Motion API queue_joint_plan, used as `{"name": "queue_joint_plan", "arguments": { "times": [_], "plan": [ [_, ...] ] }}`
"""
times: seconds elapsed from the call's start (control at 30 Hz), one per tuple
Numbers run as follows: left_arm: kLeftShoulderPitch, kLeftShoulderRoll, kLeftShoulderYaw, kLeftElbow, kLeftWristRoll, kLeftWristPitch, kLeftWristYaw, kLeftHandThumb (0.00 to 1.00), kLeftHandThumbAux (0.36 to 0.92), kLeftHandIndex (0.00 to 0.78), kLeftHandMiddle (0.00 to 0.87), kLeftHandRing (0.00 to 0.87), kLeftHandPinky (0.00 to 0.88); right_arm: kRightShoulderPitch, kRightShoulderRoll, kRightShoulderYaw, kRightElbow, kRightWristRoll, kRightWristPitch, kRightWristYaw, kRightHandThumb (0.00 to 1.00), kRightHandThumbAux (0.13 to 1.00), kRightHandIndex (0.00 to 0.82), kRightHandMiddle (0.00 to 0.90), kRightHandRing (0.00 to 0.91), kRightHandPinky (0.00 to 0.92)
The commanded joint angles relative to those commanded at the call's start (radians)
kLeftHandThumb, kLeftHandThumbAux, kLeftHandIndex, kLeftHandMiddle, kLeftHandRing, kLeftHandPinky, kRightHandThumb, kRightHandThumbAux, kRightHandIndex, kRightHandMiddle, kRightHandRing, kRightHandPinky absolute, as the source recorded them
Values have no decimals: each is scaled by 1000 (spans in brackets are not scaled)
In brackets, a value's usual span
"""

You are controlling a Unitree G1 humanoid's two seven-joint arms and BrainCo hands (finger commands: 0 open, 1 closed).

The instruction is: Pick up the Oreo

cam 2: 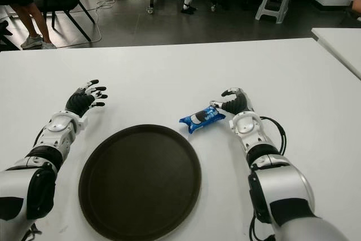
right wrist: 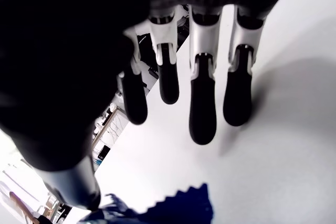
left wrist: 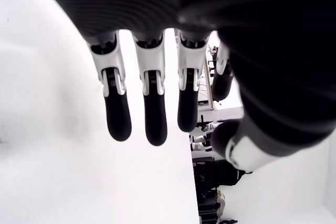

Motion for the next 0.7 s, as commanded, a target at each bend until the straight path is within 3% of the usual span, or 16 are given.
{"name": "queue_joint_plan", "arguments": {
  "times": [0.2,0.7],
  "plan": [
    [-1,1,8,0,-9,1,-13,0,634,123,244,287,358,0,3,-2,0,0,0,-8,130,755,384,491,510,506],
    [-3,7,6,0,-7,6,-13,0,683,123,235,277,343,-3,8,-6,0,7,3,-2,163,762,393,505,523,529]
  ]
}}
